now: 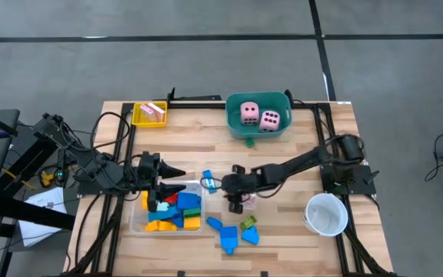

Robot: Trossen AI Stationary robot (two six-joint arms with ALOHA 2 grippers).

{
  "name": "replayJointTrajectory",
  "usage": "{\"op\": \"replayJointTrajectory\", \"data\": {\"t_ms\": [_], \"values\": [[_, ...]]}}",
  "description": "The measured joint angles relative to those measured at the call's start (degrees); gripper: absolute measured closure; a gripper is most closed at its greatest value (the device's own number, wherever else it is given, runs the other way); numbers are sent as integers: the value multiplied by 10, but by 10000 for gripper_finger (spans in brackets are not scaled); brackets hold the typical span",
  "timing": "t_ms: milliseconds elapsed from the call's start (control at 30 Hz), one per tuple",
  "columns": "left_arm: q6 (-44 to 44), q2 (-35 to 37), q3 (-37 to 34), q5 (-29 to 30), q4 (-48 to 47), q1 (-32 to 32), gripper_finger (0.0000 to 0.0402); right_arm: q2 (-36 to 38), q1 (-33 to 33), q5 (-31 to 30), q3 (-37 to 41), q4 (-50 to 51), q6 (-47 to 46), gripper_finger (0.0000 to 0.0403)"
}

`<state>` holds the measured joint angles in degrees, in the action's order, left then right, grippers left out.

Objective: Pick & Place Toys
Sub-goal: Put the yellow game piece into the transparent bin

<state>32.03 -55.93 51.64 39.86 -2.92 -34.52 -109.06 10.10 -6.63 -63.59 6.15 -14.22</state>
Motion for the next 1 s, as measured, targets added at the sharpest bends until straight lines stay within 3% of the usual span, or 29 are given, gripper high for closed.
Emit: {"op": "replayJointTrajectory", "data": {"t_ms": [200,400,567,667,800,1000], "values": [[1,0,0,0,4,0,156,122,-1,-23,-2,-1,21,271],[6,-6,0,51,5,11,156,233,-4,-36,-3,-48,89,258],[121,-20,0,87,9,62,156,298,-15,-38,-3,-98,126,240],[197,-37,0,53,13,105,156,320,-20,-37,-3,-103,129,256],[209,-82,0,-33,84,158,156,330,-27,-37,-3,-99,137,271],[229,-155,0,-148,225,221,156,329,-26,-37,-3,-99,147,234]]}}
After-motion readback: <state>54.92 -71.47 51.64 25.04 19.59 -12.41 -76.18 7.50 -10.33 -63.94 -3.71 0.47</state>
